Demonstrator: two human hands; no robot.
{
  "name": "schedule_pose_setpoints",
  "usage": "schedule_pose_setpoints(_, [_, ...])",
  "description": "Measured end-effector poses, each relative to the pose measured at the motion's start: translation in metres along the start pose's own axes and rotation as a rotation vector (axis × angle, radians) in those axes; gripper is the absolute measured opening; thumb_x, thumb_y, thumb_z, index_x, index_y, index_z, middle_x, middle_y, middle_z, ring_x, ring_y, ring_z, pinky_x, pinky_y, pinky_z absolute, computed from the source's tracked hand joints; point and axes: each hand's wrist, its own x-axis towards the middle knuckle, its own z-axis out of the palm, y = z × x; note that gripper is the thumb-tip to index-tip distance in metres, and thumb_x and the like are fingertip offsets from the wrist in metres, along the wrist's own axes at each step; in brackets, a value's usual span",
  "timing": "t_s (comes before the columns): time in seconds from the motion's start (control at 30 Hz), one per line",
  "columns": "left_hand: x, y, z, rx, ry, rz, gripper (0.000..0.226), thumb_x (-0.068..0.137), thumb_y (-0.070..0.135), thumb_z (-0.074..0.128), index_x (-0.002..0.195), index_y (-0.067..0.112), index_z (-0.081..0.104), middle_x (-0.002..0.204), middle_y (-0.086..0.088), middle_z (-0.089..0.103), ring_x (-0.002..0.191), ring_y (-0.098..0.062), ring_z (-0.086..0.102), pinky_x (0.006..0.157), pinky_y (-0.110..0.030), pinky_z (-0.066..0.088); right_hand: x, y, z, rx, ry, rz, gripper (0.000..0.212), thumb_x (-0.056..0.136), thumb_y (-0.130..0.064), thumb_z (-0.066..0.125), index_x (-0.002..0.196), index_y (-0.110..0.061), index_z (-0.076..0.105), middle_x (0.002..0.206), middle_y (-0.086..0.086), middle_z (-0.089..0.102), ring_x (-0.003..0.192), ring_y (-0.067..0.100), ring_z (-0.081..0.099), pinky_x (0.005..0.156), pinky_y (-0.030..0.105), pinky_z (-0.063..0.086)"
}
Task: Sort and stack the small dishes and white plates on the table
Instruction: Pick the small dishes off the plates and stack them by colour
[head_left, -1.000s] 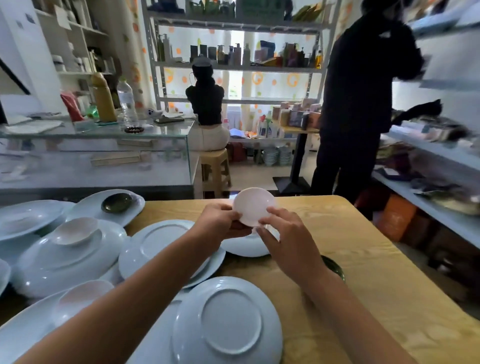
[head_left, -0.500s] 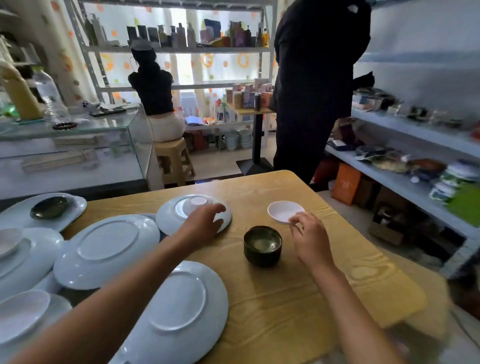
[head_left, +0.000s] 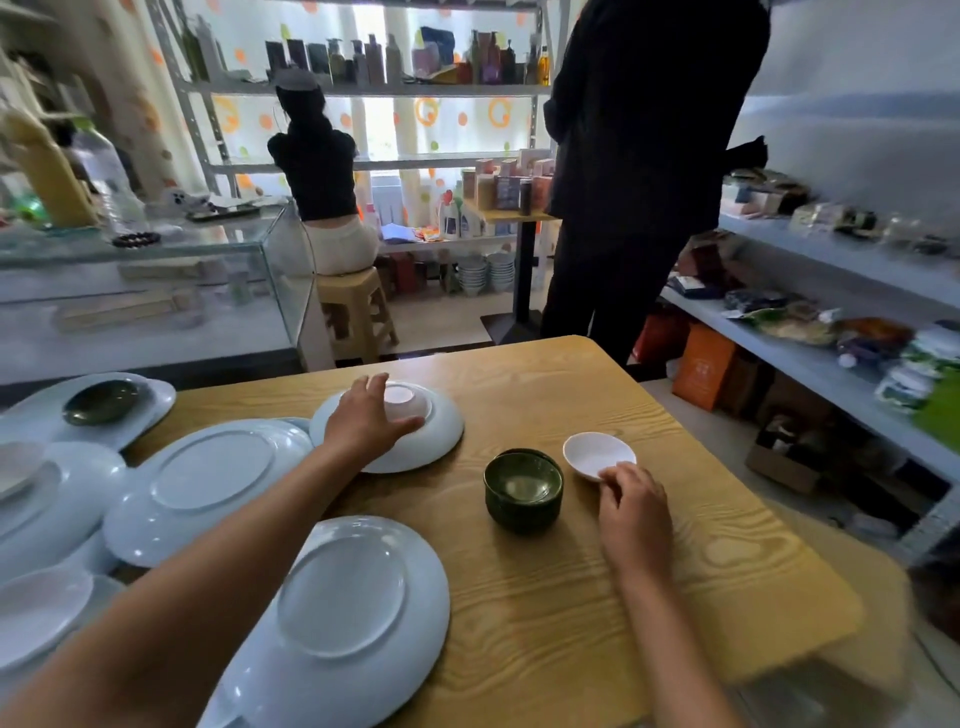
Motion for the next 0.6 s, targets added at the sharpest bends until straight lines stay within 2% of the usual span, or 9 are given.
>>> schedule_pose_setpoints(0.1, [0.009,0.0,0.001,0.013,-0.093,-0.056,0.098,0.069,0.061,0.075,0.146,0.021,0.031,0.142,-0.01,0.047,0.122,-0.031,0.05,0.09,-0.04,0.049,-0.001,0.0,0.002,-0.032,-0.015,-0.031,0.017,0.085,0.0,0.061,0.097,-0.009,0.07,0.108,0.006,0.067,0.099,0.027,0.056,0.082,0.029,0.04])
schedule_pose_setpoints(0.23, [0.016,0.002,0.004,0.01,-0.109,-0.085,0.093,0.072,0.061,0.071,0.144,0.018,0.032,0.136,-0.011,0.052,0.116,-0.03,0.054,0.085,-0.038,0.05,0.0,0.004,0.004,-0.051,-0.017,-0.046,0.018,0.086,-0.002,0.062,0.1,-0.009,0.071,0.11,0.005,0.067,0.101,0.026,0.056,0.086,0.034,0.045])
schedule_pose_setpoints(0.4, [0.015,0.005,0.012,0.051,-0.026,-0.087,0.074,0.08,0.058,0.066,0.134,0.012,0.044,0.125,-0.012,0.058,0.107,-0.028,0.057,0.082,-0.037,0.049,0.002,0.003,0.005,-0.07,-0.023,-0.067,0.019,0.086,-0.004,0.063,0.101,-0.009,0.073,0.11,0.006,0.068,0.101,0.027,0.058,0.085,0.035,0.047])
schedule_pose_setpoints(0.6, [0.003,0.01,0.014,-0.016,0.076,-0.058,0.071,0.082,0.06,0.063,0.129,0.008,0.049,0.123,-0.014,0.058,0.106,-0.029,0.055,0.079,-0.033,0.043,0.003,0.002,0.004,-0.093,-0.056,-0.058,0.021,0.089,-0.007,0.06,0.106,-0.01,0.073,0.115,0.007,0.067,0.107,0.026,0.058,0.09,0.035,0.045])
